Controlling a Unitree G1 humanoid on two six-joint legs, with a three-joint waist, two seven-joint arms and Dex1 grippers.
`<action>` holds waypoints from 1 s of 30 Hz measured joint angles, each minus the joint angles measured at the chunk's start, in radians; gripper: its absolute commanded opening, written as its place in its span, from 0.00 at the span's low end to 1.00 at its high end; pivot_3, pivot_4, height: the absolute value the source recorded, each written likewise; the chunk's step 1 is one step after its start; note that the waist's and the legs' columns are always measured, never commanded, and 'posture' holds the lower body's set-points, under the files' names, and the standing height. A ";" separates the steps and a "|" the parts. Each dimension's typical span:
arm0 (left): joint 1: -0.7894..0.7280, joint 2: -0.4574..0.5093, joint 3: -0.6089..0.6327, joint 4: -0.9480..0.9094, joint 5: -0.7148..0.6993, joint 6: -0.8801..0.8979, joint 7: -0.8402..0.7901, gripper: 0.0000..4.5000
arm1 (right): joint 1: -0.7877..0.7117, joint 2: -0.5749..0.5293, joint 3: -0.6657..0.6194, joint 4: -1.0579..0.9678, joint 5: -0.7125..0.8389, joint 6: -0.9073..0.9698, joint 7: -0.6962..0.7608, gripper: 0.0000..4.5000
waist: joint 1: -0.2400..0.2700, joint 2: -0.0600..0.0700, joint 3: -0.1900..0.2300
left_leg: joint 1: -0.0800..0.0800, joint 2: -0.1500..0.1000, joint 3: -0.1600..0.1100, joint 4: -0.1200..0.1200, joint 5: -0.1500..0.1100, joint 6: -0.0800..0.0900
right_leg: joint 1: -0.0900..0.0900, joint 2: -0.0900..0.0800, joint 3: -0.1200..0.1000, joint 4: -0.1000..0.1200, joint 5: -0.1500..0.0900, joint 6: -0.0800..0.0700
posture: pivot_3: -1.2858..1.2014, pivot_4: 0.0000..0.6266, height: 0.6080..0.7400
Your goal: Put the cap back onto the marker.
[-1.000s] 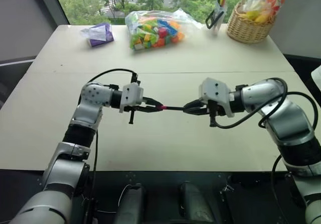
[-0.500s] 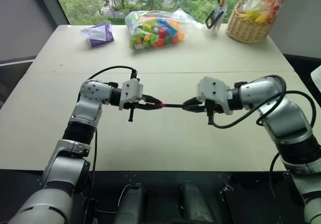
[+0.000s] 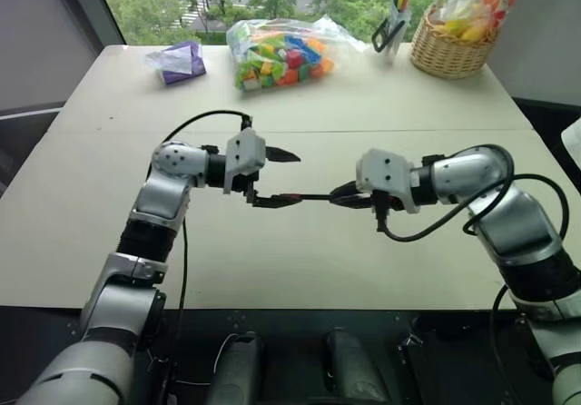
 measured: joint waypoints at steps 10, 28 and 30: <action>0.055 -0.005 0.008 -0.072 -0.025 0.042 0.102 0.98 | 0.158 -0.037 -0.203 -0.002 -0.039 0.159 -0.283 0.00 | 0.004 0.000 0.000 | 0.000 0.000 0.000 0.000 0.000 0.000 | 0.000 0.000 0.001 0.000 0.000 0.000 | 0.52 0.24 1.00; 0.061 0.006 0.008 -0.162 -0.195 0.280 0.062 0.98 | 0.402 0.278 -0.655 -0.053 -0.114 0.561 -0.883 0.00 | -0.001 0.001 -0.001 | 0.002 0.000 0.002 -0.001 0.000 0.000 | 0.000 0.000 0.003 0.002 0.000 0.000 | 0.52 0.24 1.00; 0.061 0.015 0.008 -0.167 -0.199 0.295 0.052 0.98 | 0.404 0.281 -0.668 -0.053 -0.108 0.563 -0.896 0.00 | -0.002 0.001 -0.001 | 0.002 0.000 0.002 -0.001 0.000 0.000 | 0.000 0.001 0.003 0.002 0.000 0.000 | 0.52 0.24 1.00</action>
